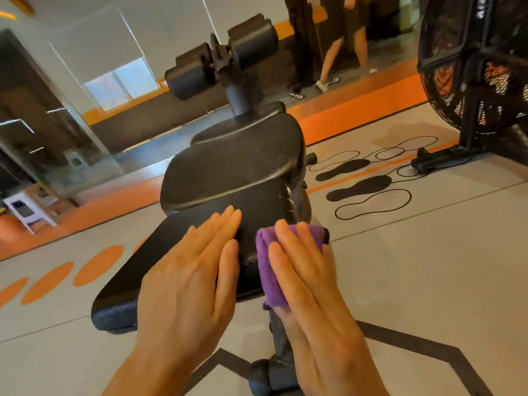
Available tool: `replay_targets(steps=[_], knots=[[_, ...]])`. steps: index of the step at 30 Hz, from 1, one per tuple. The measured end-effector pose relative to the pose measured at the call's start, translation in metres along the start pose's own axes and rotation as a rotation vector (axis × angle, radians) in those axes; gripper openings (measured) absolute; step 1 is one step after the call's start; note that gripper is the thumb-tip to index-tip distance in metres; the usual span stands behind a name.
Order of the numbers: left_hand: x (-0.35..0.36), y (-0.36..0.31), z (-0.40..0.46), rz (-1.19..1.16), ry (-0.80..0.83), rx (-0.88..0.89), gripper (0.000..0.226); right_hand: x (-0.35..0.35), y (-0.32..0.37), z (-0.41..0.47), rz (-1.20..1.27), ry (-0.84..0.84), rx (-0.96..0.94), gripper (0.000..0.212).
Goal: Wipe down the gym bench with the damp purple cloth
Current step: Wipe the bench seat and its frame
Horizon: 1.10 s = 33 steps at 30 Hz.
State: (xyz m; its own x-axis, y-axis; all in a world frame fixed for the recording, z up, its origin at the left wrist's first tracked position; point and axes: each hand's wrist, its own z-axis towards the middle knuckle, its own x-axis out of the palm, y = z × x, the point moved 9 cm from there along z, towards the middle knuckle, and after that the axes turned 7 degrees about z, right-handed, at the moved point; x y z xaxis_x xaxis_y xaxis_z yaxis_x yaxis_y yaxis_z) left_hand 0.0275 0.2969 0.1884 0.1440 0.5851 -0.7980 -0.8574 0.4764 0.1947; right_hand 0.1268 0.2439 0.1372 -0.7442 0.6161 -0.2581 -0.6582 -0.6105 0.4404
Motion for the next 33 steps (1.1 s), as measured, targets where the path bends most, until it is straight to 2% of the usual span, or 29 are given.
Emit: replay_targets(steps=[2, 4, 7, 9, 11, 14, 16, 19, 22, 23, 25, 27, 28, 30, 31, 33], knots=[[0.002, 0.001, 0.0, 0.038, 0.025, -0.033, 0.059, -0.01, -0.016, 0.007, 0.255, -0.056, 0.168, 0.037], [0.0, 0.001, 0.001, 0.052, 0.009, -0.054, 0.058, -0.006, -0.035, 0.015, 0.546, -0.039, 0.308, 0.032], [-0.004, -0.003, 0.002, 0.057, -0.015, -0.055, 0.054, 0.001, -0.047, 0.022, 0.596, -0.015, 0.339, 0.033], [-0.005, -0.004, 0.001, 0.044, -0.026, -0.065, 0.052, 0.007, -0.053, 0.018, 0.605, -0.076, 0.375, 0.032], [-0.005, -0.004, 0.0, 0.025, -0.031, -0.09, 0.053, 0.02, -0.054, 0.006, 0.541, -0.036, 0.421, 0.048], [-0.005, -0.005, 0.001, 0.01, -0.04, -0.103, 0.054, 0.018, -0.063, 0.007, 0.697, 0.049, 0.454, 0.021], [-0.004, -0.006, 0.002, 0.03, -0.016, -0.12, 0.056, 0.008, -0.074, 0.014, 0.856, -0.01, 0.432, 0.031], [-0.001, -0.006, 0.002, 0.049, 0.053, -0.136, 0.062, -0.003, -0.058, 0.022, 0.738, -0.021, 0.335, 0.036], [0.002, 0.0, 0.0, 0.003, 0.08, -0.179, 0.057, -0.004, -0.039, 0.014, 0.554, -0.016, 0.243, 0.037], [0.003, 0.0, -0.001, 0.001, 0.083, -0.181, 0.055, -0.003, -0.037, 0.013, 0.602, 0.029, 0.235, 0.036], [0.001, -0.003, 0.001, 0.018, 0.076, -0.161, 0.052, -0.012, -0.046, 0.024, 0.709, -0.008, 0.219, 0.034], [-0.002, -0.006, 0.002, 0.059, 0.059, -0.126, 0.05, -0.013, -0.054, 0.028, 0.788, 0.024, 0.255, 0.035], [-0.003, -0.007, 0.002, 0.07, 0.047, -0.117, 0.05, -0.009, -0.059, 0.032, 0.761, 0.006, 0.264, 0.036], [-0.005, -0.008, 0.002, 0.04, 0.04, -0.127, 0.053, 0.007, -0.05, 0.022, 0.57, 0.148, 0.239, 0.04], [-0.005, -0.009, 0.003, 0.024, 0.042, -0.129, 0.055, 0.013, -0.047, 0.015, 0.512, 0.168, 0.214, 0.042], [-0.004, -0.01, 0.004, 0.014, 0.05, -0.124, 0.06, 0.009, -0.046, 0.014, 0.585, 0.171, 0.225, 0.041]])
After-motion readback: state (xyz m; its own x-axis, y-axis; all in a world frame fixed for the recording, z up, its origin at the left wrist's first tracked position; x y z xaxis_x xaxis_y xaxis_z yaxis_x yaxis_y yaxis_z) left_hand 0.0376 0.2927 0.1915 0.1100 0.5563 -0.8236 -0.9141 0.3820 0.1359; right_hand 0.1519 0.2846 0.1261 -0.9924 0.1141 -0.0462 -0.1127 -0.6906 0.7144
